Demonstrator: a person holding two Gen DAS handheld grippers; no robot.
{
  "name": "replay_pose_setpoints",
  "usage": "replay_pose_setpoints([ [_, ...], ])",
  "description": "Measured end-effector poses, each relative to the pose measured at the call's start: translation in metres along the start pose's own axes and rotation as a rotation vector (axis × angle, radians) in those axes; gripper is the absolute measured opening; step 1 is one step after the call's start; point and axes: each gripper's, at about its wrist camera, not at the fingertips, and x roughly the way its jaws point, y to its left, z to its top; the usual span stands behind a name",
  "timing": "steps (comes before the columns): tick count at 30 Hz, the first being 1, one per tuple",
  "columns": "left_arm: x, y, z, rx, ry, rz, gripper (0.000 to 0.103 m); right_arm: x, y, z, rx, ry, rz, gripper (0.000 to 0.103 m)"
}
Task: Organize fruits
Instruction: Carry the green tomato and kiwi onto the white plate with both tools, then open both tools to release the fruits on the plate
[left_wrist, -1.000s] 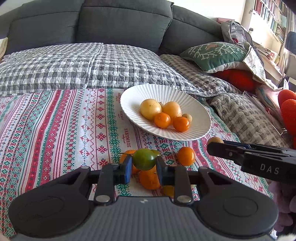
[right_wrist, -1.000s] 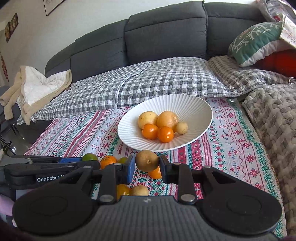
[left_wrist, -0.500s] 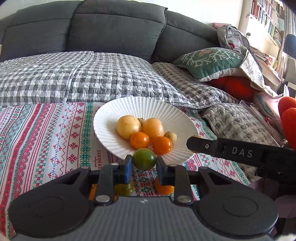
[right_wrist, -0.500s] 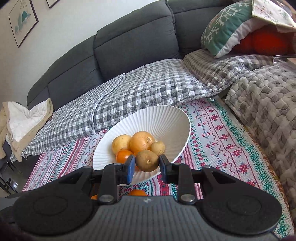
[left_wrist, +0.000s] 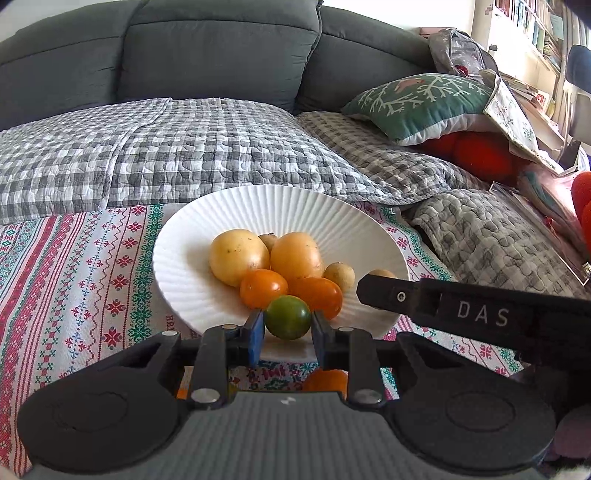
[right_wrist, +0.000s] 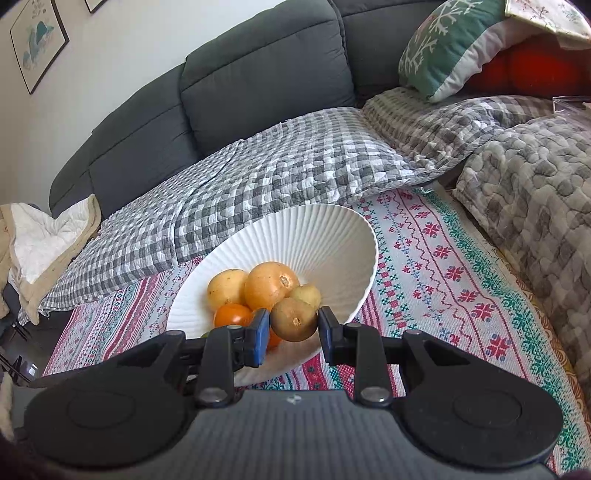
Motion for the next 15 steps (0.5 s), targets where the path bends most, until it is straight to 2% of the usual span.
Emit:
replay_pose_setpoints([
  [9, 0.0, -0.002, -0.001, 0.028, -0.009, 0.003, 0.02, 0.0, 0.0, 0.0, -0.003, 0.003, 0.014, 0.029],
  [12, -0.004, -0.005, -0.002, 0.053, -0.013, 0.006, 0.026, -0.003, 0.001, 0.001, -0.01, 0.002, 0.019, 0.036],
  [14, -0.007, -0.006, -0.003, 0.063, -0.017, 0.008, 0.034, -0.006, 0.002, 0.002, -0.005, 0.003, 0.022, 0.047],
  [15, -0.01, -0.007, -0.003, 0.065, -0.02, 0.009, 0.037, -0.008, 0.001, 0.003, 0.001, 0.004, 0.025, 0.049],
])
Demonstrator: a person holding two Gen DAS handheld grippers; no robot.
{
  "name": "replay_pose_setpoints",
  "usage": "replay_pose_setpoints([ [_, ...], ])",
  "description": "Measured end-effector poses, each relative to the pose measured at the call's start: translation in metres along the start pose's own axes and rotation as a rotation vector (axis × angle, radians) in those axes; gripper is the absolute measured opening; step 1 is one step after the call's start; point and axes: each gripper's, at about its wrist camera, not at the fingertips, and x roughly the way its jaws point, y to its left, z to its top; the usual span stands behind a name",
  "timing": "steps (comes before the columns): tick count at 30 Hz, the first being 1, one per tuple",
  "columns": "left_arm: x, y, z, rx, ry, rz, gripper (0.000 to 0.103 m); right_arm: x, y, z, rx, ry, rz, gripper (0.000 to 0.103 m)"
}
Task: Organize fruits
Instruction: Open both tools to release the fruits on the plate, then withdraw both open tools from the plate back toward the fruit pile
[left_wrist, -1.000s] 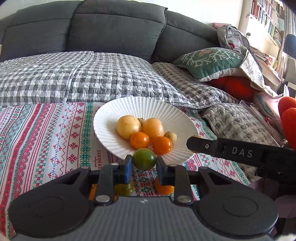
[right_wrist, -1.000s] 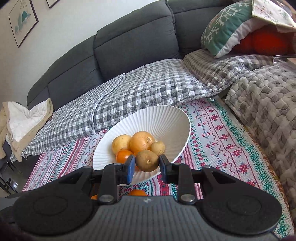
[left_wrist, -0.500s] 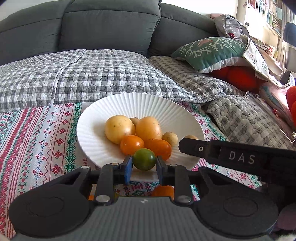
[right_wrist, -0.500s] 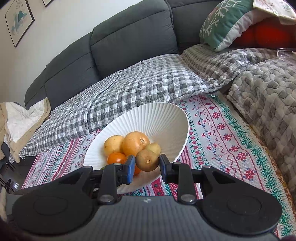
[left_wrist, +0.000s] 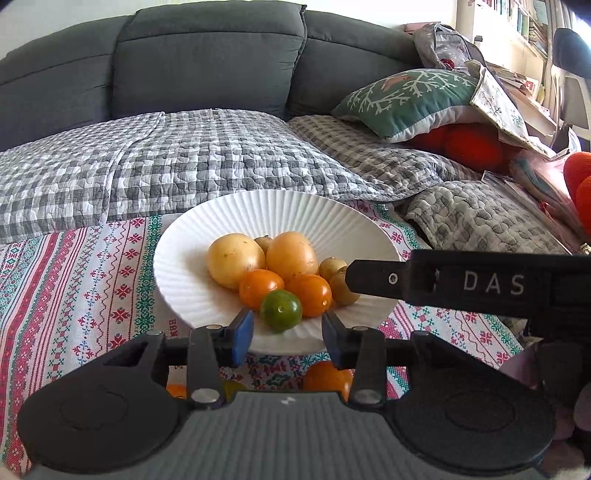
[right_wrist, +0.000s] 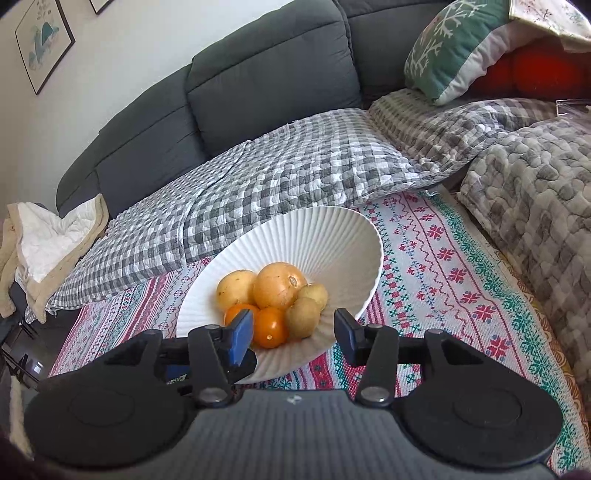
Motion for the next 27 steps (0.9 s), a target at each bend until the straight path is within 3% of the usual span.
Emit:
replay_pose_setpoints([
  [7, -0.024, -0.002, -0.001, 0.011, -0.013, 0.005, 0.059, -0.016, 0.004, 0.001, -0.023, 0.0, -0.021, 0.067],
  [10, -0.035, -0.003, -0.003, 0.023, 0.016, 0.028, 0.062, -0.025, 0.006, 0.001, -0.04, 0.003, -0.038, 0.076],
  [13, -0.045, -0.003, -0.007, 0.038, 0.044, 0.045, 0.073, -0.033, 0.007, -0.001, -0.045, 0.018, -0.052, 0.086],
  [27, -0.067, 0.022, -0.024, -0.049, 0.19, 0.056, 0.091, -0.066, 0.018, -0.025, -0.174, 0.105, -0.107, 0.103],
])
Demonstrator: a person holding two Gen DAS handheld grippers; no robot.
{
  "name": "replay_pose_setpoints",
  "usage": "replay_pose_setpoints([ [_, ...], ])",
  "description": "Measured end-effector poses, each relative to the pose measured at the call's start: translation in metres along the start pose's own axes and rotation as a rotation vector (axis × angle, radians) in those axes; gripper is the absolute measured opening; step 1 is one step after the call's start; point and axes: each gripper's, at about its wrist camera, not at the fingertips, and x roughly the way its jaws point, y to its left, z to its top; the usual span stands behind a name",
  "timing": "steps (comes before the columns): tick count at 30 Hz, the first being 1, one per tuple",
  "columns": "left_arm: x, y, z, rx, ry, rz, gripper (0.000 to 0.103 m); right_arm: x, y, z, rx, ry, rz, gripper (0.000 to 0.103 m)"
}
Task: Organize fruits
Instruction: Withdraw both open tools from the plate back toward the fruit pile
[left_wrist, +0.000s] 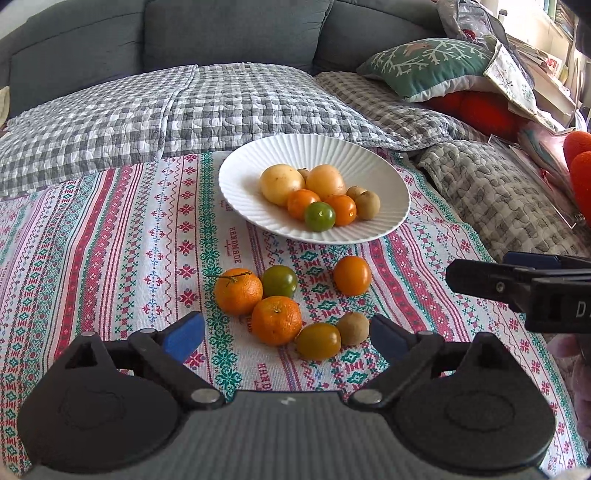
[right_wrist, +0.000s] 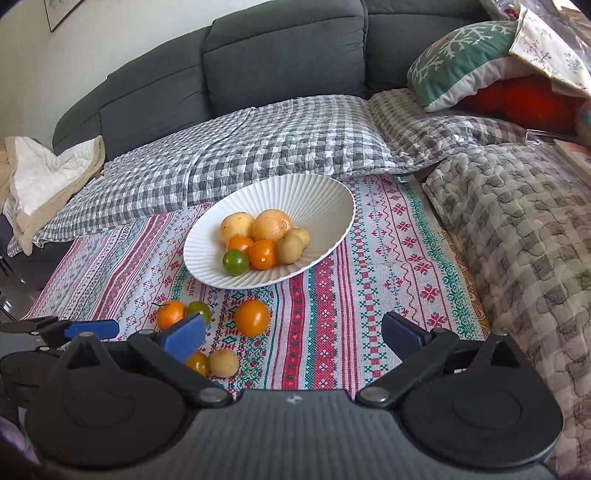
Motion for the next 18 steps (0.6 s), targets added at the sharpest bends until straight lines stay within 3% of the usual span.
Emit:
replay_pose_setpoints([
  [4, -0.005, 0.007, -0.006, -0.003, 0.014, 0.001, 0.096, -0.004, 0.003, -0.007, -0.037, 0.013, -0.013, 0.103],
  [18, 0.002, 0.024, -0.028, 0.057, 0.017, 0.033, 0.096, -0.003, 0.002, -0.027, -0.128, 0.055, -0.076, 0.103],
])
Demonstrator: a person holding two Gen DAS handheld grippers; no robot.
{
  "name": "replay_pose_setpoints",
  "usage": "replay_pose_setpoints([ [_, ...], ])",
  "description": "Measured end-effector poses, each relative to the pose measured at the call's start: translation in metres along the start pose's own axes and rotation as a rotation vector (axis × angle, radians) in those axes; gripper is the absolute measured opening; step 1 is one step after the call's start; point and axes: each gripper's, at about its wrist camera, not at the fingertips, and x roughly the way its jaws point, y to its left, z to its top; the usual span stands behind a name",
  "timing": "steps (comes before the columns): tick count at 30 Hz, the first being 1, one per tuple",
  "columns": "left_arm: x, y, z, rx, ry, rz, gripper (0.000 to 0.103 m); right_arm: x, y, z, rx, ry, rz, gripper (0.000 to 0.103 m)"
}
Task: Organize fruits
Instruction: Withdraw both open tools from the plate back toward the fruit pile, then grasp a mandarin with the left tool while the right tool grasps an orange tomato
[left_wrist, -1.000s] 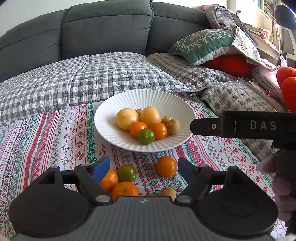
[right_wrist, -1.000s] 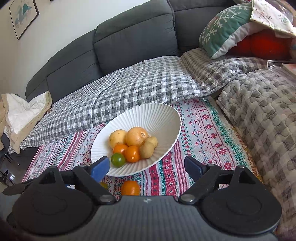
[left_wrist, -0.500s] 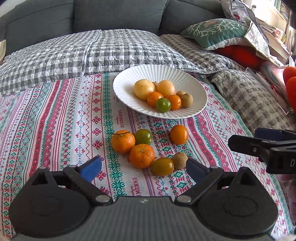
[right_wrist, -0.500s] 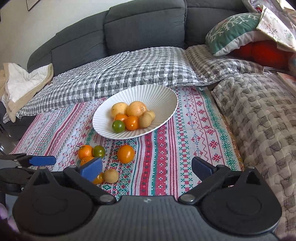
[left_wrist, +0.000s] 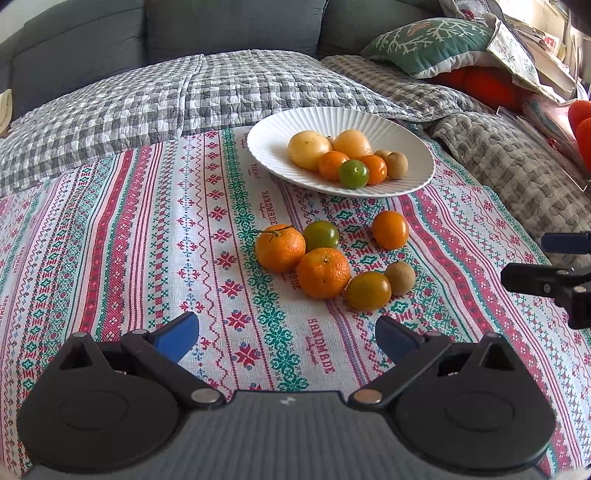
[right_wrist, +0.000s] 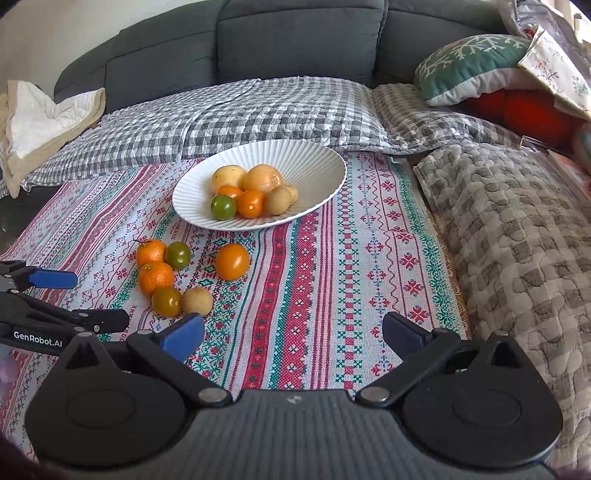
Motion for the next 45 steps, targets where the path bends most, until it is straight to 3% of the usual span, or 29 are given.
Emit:
replay_pose_setpoints([
  [9, 0.004, 0.015, 0.006, -0.115, -0.057, -0.019, 0.092, 0.005, 0.0, -0.001, -0.004, 0.005, -0.001, 0.103],
  [15, 0.012, 0.01, 0.015, -0.169, -0.053, -0.046, 0.074, 0.012, 0.004, -0.002, -0.011, 0.014, -0.002, 0.103],
  [32, 0.033, 0.005, 0.026, -0.191, -0.018, -0.121, 0.029, 0.036, 0.013, 0.003, -0.001, 0.006, 0.002, 0.103],
  [45, 0.021, 0.022, 0.023, -0.173, 0.002, -0.09, 0.028, 0.062, 0.035, 0.017, -0.016, -0.003, 0.011, 0.095],
])
